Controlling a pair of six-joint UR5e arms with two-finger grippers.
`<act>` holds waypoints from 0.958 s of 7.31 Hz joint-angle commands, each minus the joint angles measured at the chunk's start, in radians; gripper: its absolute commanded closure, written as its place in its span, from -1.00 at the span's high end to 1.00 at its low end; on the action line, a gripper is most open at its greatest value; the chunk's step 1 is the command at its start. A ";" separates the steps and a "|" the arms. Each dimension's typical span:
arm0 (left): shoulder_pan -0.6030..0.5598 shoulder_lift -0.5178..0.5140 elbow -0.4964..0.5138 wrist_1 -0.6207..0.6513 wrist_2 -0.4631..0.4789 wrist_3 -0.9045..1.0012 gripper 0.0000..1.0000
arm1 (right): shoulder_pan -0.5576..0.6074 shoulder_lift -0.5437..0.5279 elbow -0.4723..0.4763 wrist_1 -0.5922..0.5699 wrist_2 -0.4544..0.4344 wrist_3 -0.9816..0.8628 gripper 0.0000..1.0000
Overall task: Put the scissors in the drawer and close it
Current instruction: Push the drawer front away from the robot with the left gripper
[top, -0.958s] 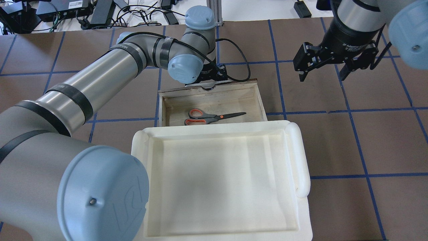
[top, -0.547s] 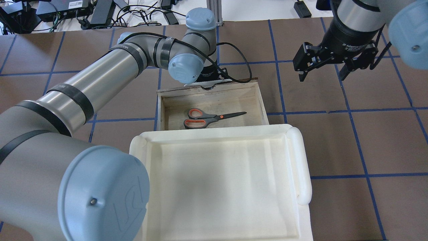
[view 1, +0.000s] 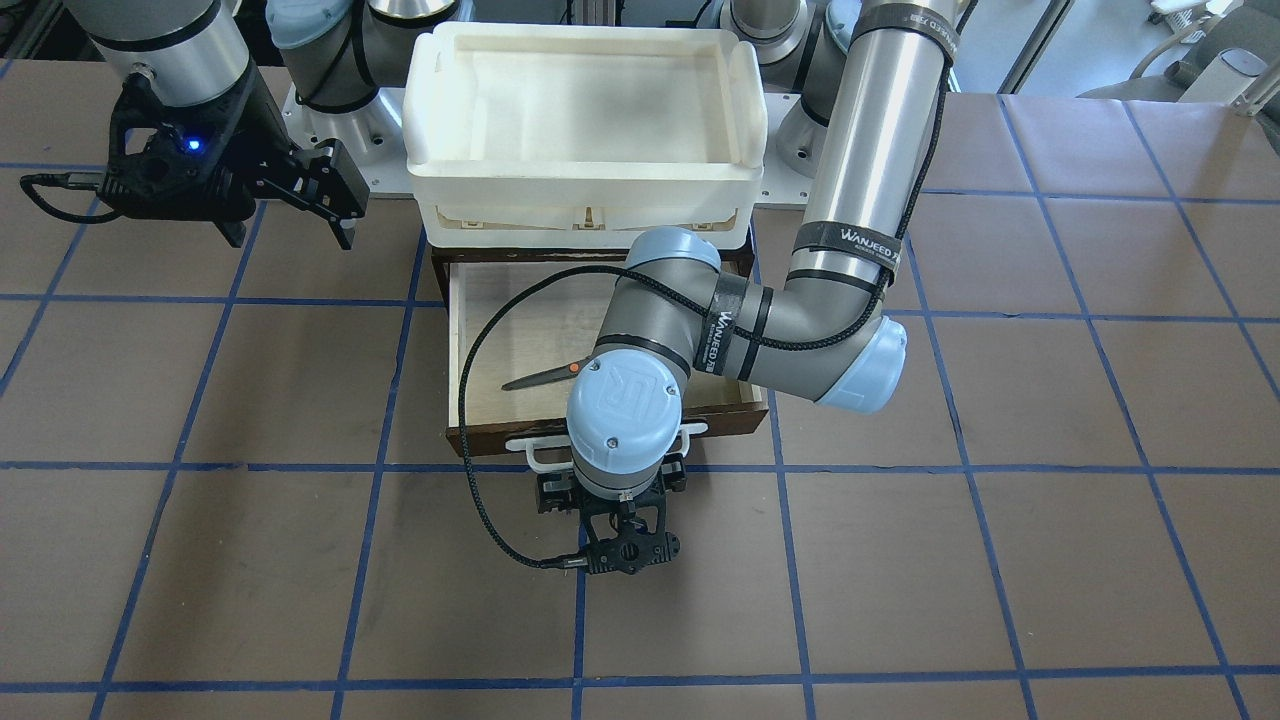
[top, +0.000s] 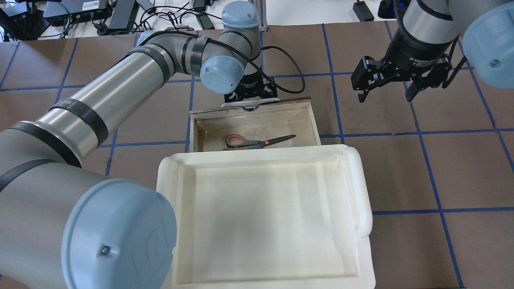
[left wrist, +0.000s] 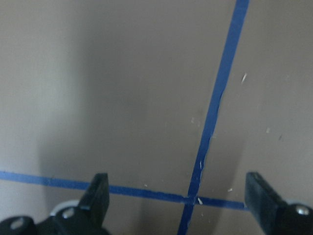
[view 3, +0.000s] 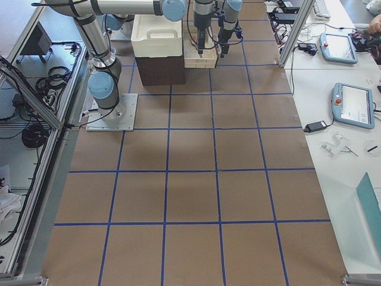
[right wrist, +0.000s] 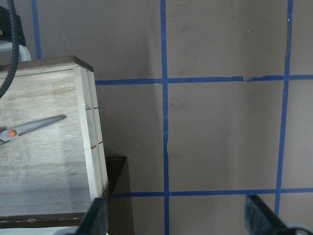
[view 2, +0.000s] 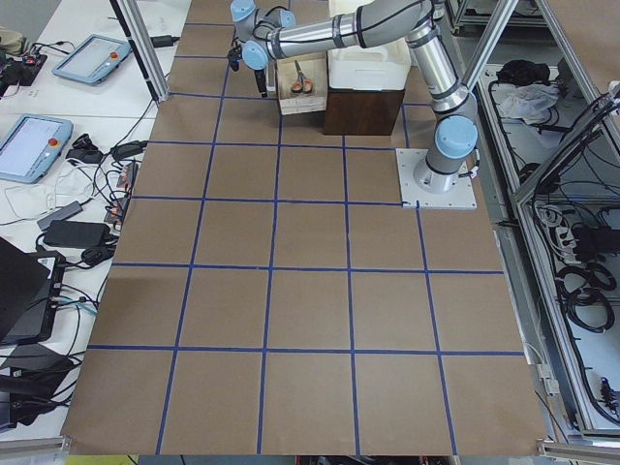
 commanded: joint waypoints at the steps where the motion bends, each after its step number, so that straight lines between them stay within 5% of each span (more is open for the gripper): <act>1: -0.009 0.008 0.005 -0.036 -0.001 -0.003 0.95 | 0.000 0.000 0.007 0.000 -0.001 0.000 1.00; 7: -0.031 0.116 -0.010 -0.233 -0.005 -0.001 0.97 | 0.000 0.001 0.008 0.002 -0.062 0.000 1.00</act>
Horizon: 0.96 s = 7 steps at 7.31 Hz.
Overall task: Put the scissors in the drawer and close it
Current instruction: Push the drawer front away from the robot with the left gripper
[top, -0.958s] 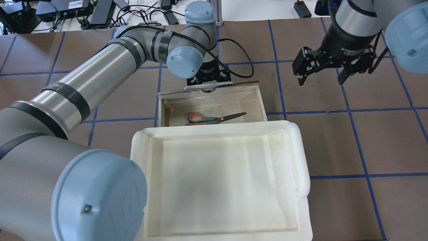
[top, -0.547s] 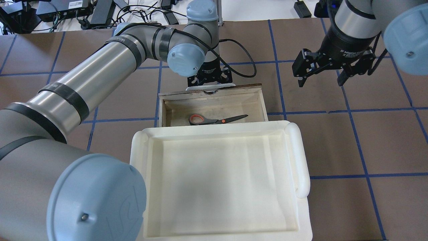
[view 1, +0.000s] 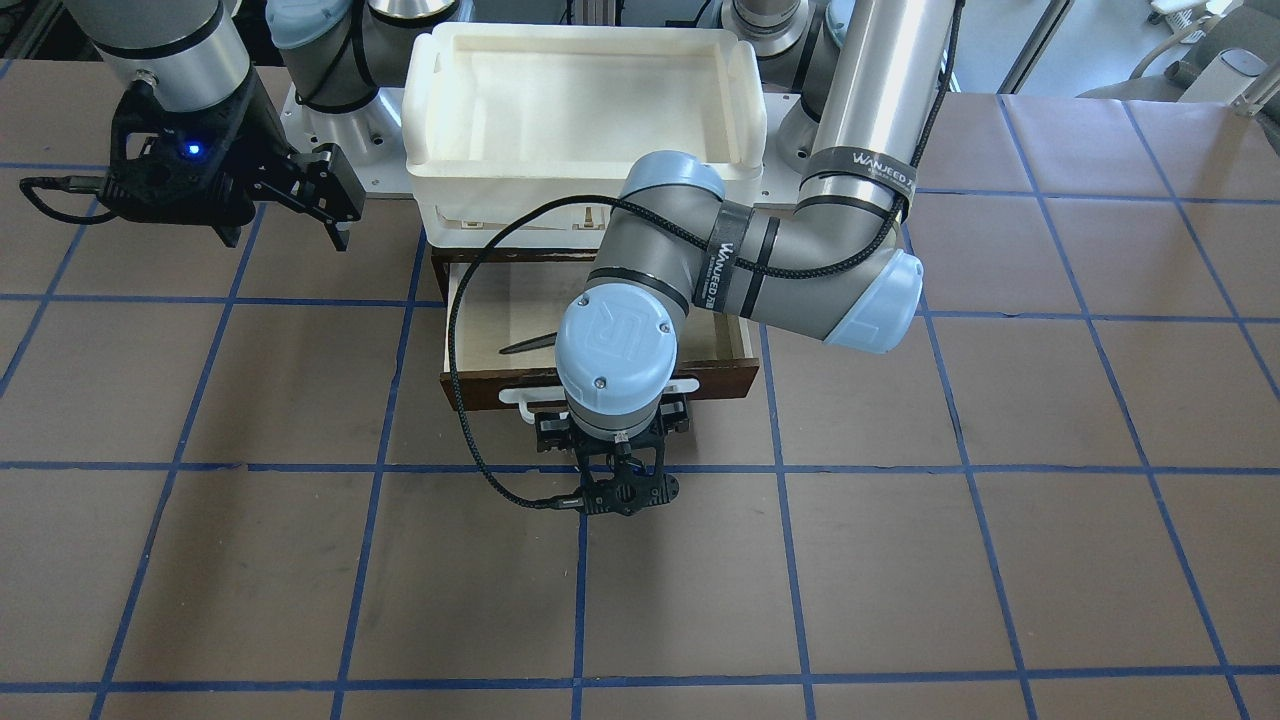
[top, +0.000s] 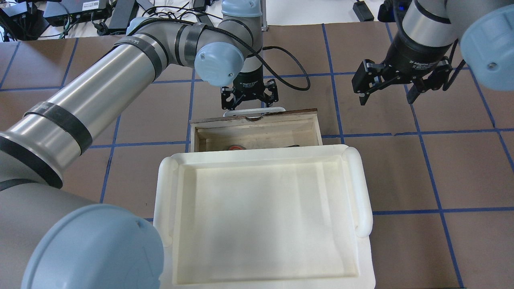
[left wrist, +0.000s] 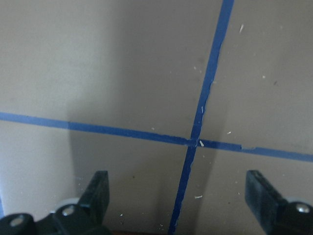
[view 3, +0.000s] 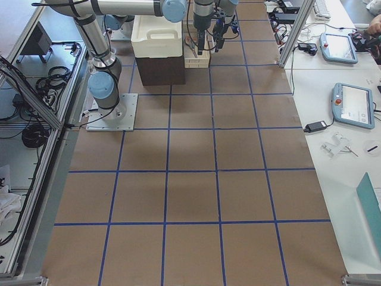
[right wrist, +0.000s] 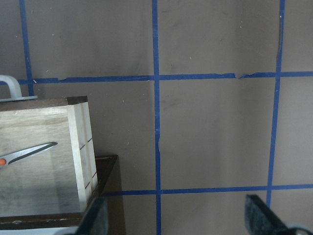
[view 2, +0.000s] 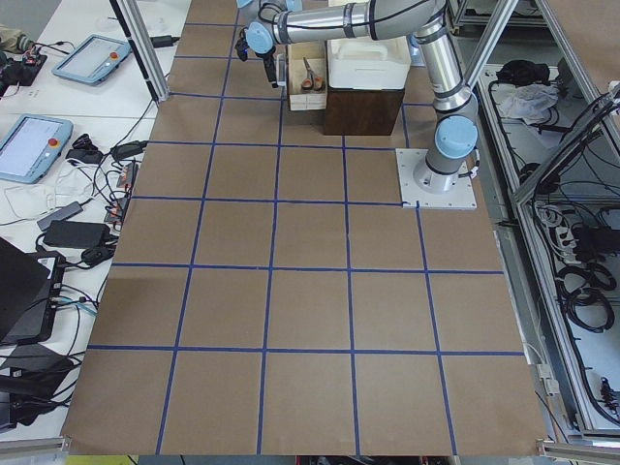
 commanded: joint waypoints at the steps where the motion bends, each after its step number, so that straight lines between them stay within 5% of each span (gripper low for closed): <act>1: -0.034 0.037 -0.007 -0.069 0.000 0.001 0.98 | 0.000 0.003 0.015 -0.001 -0.029 0.000 1.00; 7: -0.089 0.096 -0.117 -0.189 0.005 0.013 1.00 | 0.000 0.038 0.037 -0.132 -0.023 0.002 1.00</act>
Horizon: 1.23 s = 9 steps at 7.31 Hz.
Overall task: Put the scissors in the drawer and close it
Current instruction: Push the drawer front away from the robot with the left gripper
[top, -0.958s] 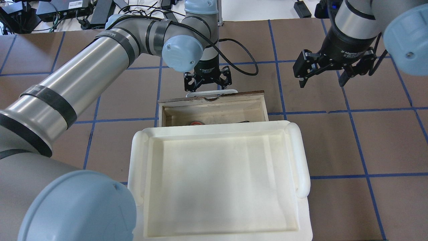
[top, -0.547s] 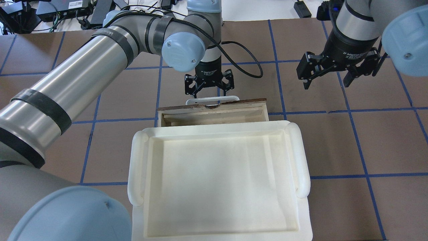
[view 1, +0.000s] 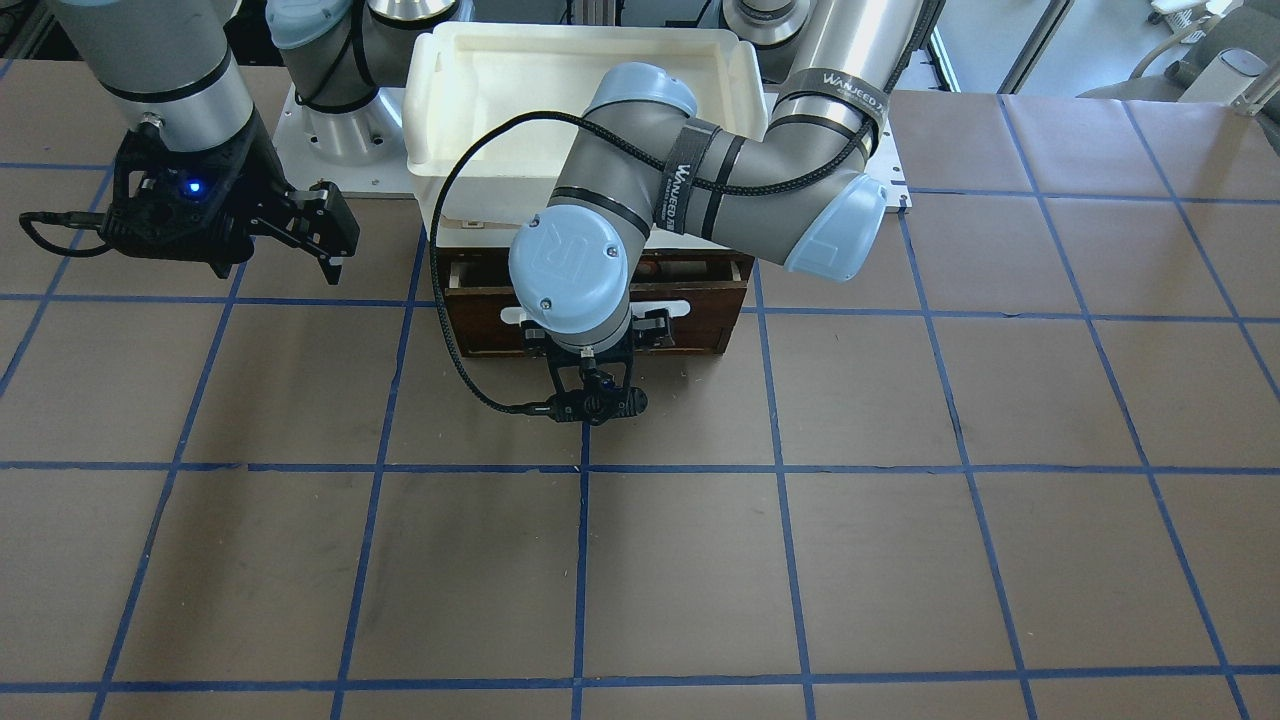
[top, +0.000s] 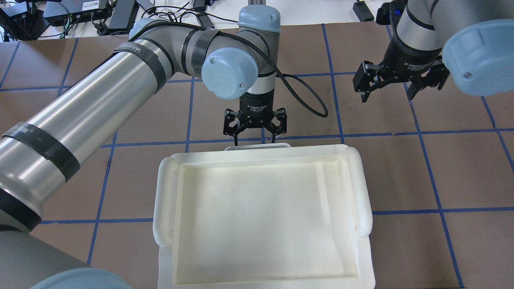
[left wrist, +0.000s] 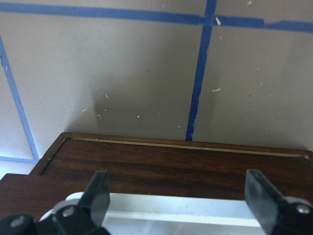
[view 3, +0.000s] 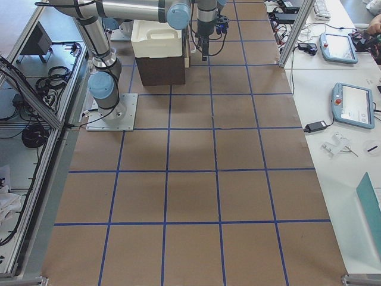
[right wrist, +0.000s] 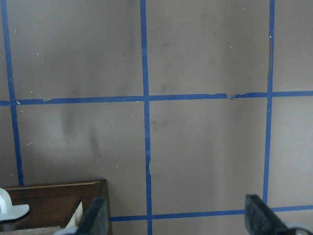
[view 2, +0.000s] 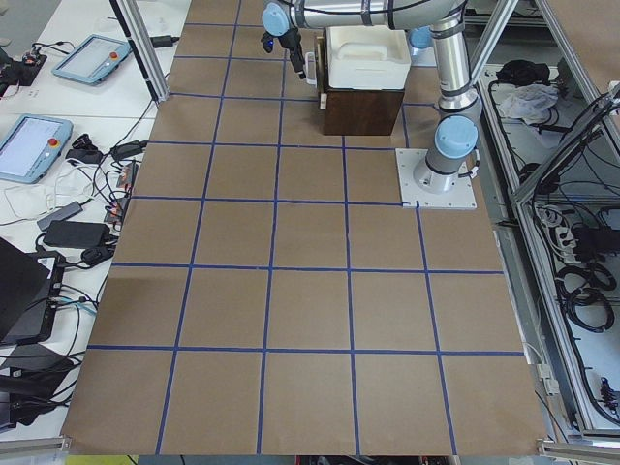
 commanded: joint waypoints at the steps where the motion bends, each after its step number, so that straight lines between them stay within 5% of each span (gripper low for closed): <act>1: -0.011 0.014 -0.033 -0.010 0.002 0.000 1.00 | -0.001 0.004 0.001 -0.012 -0.003 -0.002 1.00; 4: -0.003 0.023 -0.025 0.011 0.002 0.000 1.00 | -0.001 0.006 0.002 -0.006 -0.004 -0.001 1.00; 6: 0.017 0.051 -0.014 0.164 0.018 -0.006 1.00 | -0.001 0.006 0.002 -0.005 -0.007 -0.001 1.00; 9: 0.093 0.191 -0.016 0.167 0.064 0.078 1.00 | -0.001 0.006 0.013 -0.002 -0.013 -0.002 1.00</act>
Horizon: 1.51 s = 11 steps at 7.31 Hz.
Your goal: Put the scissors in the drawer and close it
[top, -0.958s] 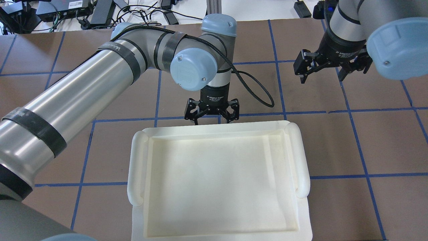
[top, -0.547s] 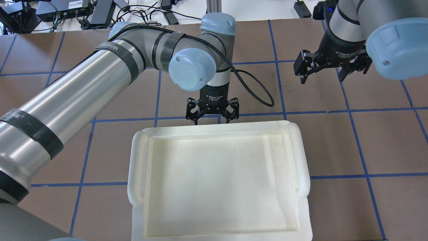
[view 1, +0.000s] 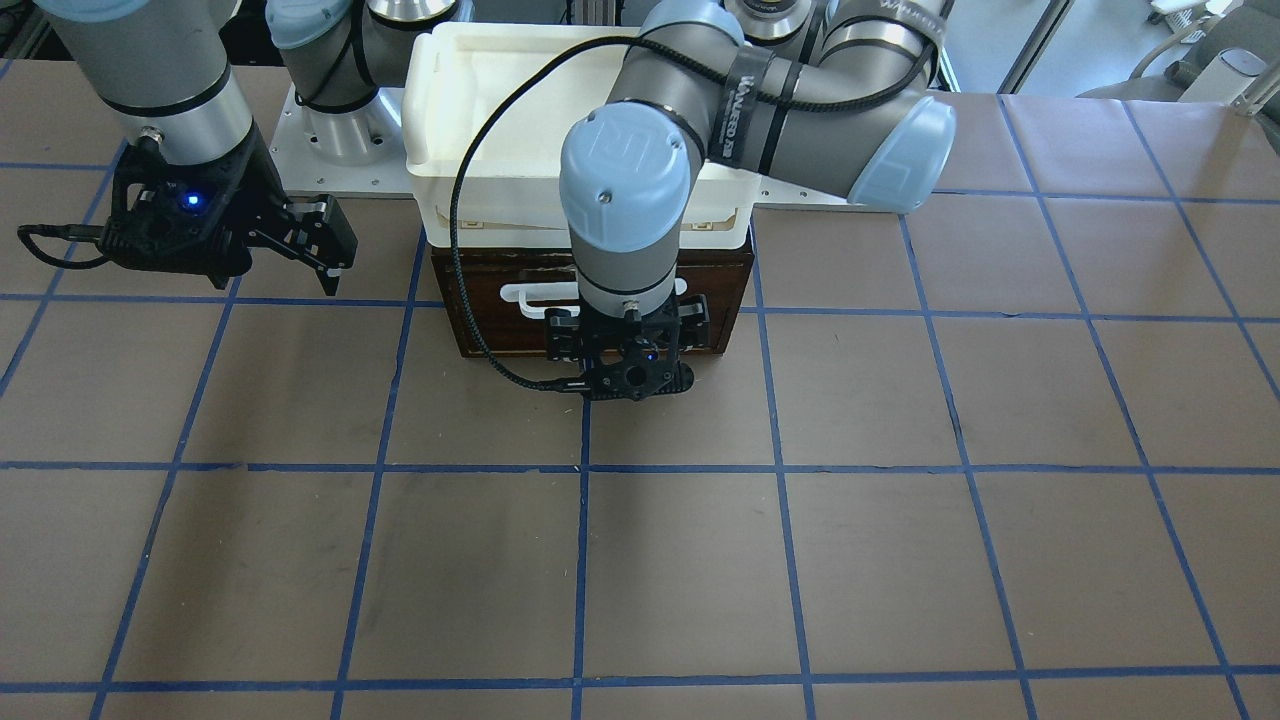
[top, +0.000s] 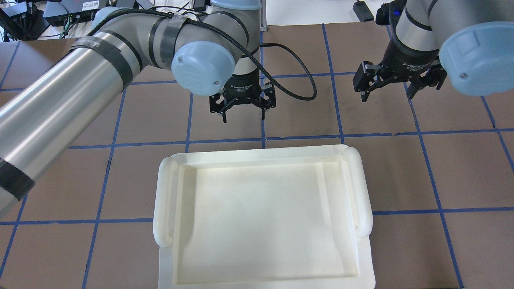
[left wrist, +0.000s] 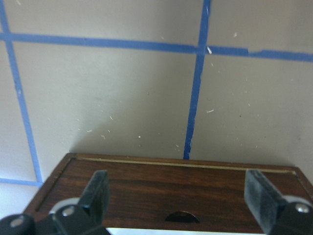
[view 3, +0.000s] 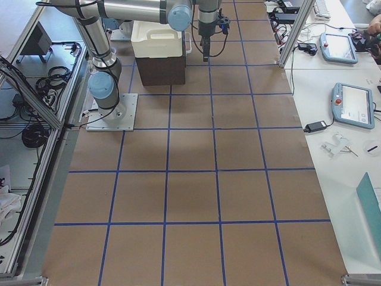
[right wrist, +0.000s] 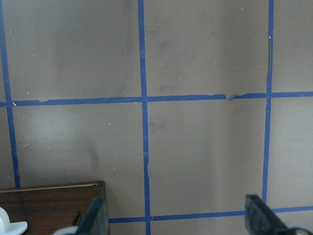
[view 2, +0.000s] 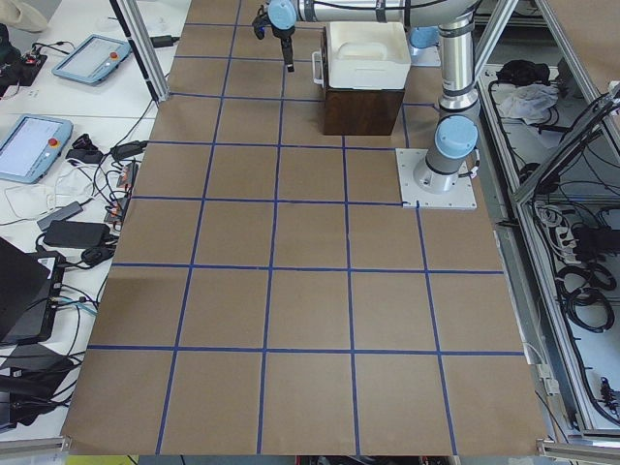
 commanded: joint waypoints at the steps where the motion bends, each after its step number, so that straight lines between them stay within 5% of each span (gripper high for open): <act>1: 0.034 0.112 -0.006 0.018 0.043 0.064 1.00 | 0.000 -0.001 0.010 -0.003 -0.005 -0.002 1.00; 8: 0.075 0.350 -0.139 0.090 0.056 0.145 1.00 | 0.002 -0.043 0.007 -0.039 0.013 0.012 1.00; 11: 0.309 0.436 -0.235 0.093 0.059 0.381 1.00 | -0.002 -0.052 -0.002 -0.051 0.010 0.012 1.00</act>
